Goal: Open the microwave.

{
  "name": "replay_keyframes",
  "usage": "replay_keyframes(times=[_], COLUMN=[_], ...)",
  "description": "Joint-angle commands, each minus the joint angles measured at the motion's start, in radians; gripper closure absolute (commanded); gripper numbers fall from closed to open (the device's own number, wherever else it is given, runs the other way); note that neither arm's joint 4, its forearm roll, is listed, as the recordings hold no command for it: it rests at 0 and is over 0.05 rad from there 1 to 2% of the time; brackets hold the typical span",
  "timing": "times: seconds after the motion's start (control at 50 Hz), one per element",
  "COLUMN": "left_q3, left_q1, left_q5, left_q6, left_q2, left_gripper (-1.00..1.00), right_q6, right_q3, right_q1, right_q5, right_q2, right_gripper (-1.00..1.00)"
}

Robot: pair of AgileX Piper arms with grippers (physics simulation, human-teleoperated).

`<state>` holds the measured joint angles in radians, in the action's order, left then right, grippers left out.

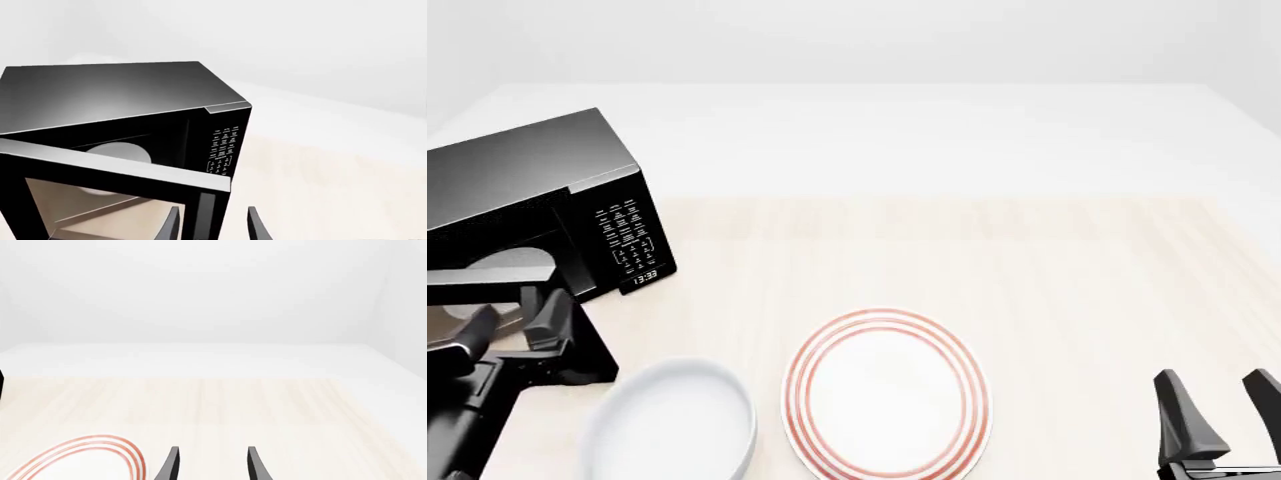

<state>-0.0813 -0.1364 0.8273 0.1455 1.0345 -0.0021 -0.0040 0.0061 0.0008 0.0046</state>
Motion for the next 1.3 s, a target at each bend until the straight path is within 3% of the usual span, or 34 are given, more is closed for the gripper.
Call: replay_keyframes(times=[0.02,0.1,0.34,0.46,0.54,0.56,0.62,0.64,0.72,0.74,0.84,0.88,1.0,1.3], left_q3=[-0.016,-0.031,-0.076,-0.138,-0.171,-0.14,-0.196,-0.151,-0.16,-0.229,-0.278,-0.226,-0.262,-0.467], left_q1=[0.005,-0.008,-0.019,-0.024,-0.022,-0.018,-0.022,-0.022,-0.022,-0.027,-0.049,-0.042,-0.05,-0.025], left_q5=[-0.223,-0.336,-0.468,-0.61,-0.644,-0.613,-0.658,-0.616,-0.622,-0.706,-0.778,-0.709,-0.724,-0.859], left_q6=[-0.031,-0.067,-0.091,-0.111,-0.116,-0.111,-0.114,-0.115,-0.116,-0.117,-0.123,-0.128,-0.134,-0.17], left_q2=[-0.234,-0.342,-0.459,-0.561,-0.578,-0.594,-0.585,-0.589,-0.597,-0.615,-0.636,-0.629,-0.604,-0.491], left_gripper=[-1.0,-1.0,-1.0,-1.0,-1.0,-1.0,-1.0,-1.0,-1.0,-1.0,-1.0,-1.0,-1.0,-1.0], right_q6=[0.0,0.0,0.0,0.0,0.0,0.0,0.0,0.0,0.0,0.0,0.0,0.0,0.0,0.0], right_q3=[0.0,0.0,0.0,0.0,0.0,0.0,0.0,0.0,0.0,0.0,0.0,0.0,0.0,0.0], right_q1=[0.0,0.0,0.0,0.0,0.0,0.0,0.0,0.0,0.0,0.0,0.0,0.0,0.0,0.0], right_q5=[0.0,0.0,0.0,0.0,0.0,0.0,0.0,0.0,0.0,0.0,0.0,0.0,0.0,0.0], right_q2=[0.0,0.0,0.0,0.0,0.0,0.0,0.0,0.0,0.0,0.0,0.0,0.0,0.0,0.0], right_gripper=[-1.0,-1.0,-1.0,-1.0,-1.0,-1.0,-1.0,-1.0,-1.0,-1.0,-1.0,-1.0,-1.0,-1.0])
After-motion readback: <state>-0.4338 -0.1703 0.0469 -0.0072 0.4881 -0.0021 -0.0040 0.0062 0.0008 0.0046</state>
